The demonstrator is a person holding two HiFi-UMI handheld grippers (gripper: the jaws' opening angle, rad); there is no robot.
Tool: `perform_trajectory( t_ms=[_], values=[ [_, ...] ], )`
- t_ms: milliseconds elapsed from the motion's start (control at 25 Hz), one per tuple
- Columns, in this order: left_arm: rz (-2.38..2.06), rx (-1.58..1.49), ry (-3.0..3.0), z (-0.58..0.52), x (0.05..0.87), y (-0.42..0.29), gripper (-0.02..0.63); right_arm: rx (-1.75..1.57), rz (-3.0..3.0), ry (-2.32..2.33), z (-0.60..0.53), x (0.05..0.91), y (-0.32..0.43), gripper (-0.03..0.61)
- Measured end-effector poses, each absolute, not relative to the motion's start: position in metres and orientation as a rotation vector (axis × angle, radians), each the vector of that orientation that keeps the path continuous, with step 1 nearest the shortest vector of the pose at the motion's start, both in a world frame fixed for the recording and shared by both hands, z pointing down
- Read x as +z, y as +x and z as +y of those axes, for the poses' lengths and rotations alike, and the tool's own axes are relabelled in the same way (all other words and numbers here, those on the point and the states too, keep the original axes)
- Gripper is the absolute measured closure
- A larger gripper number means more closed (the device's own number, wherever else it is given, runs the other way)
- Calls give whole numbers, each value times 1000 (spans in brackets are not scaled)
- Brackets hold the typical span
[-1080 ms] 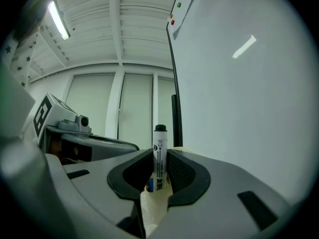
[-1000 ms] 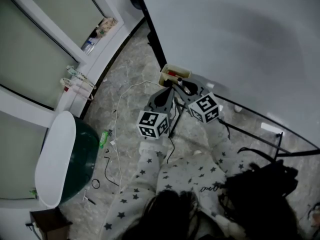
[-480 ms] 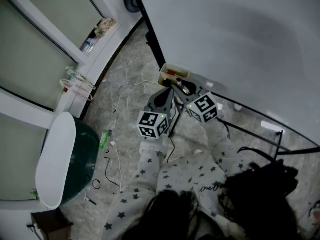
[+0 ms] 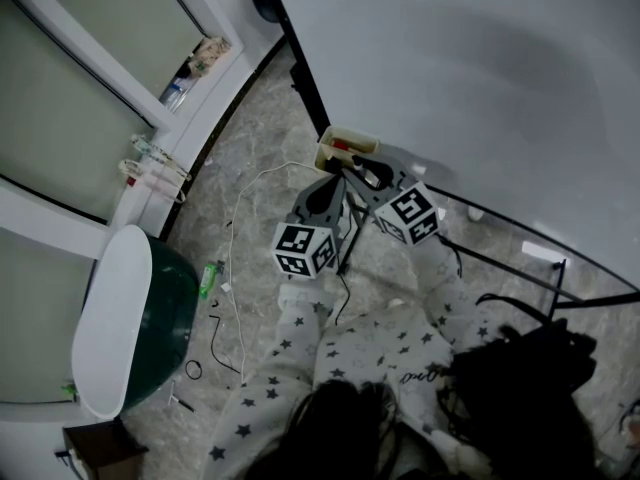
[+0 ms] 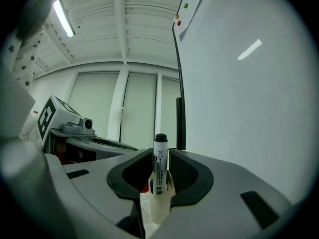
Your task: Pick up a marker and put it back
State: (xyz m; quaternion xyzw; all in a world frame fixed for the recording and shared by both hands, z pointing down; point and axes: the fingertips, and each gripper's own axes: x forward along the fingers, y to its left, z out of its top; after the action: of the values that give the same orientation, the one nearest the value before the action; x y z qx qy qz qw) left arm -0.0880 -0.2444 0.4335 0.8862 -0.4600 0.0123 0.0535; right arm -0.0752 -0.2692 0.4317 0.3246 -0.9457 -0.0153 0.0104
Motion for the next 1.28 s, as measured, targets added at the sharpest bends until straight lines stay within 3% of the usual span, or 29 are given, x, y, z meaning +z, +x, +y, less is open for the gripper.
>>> perform_trajectory(
  t_ms=[960,1040,1280],
  values=[
    [-1341,-56,2856,-188,327,-76,614,-162,-3103,874,-187,317,-48,497],
    [-1320,-44,2873,-181,323,-69,614,-156,-3104,886,-180,315,-44,572],
    [-1289,-31,2894,-175,328,-60,613,-100,-3123,894,-175,322,-39,572]
  ],
)
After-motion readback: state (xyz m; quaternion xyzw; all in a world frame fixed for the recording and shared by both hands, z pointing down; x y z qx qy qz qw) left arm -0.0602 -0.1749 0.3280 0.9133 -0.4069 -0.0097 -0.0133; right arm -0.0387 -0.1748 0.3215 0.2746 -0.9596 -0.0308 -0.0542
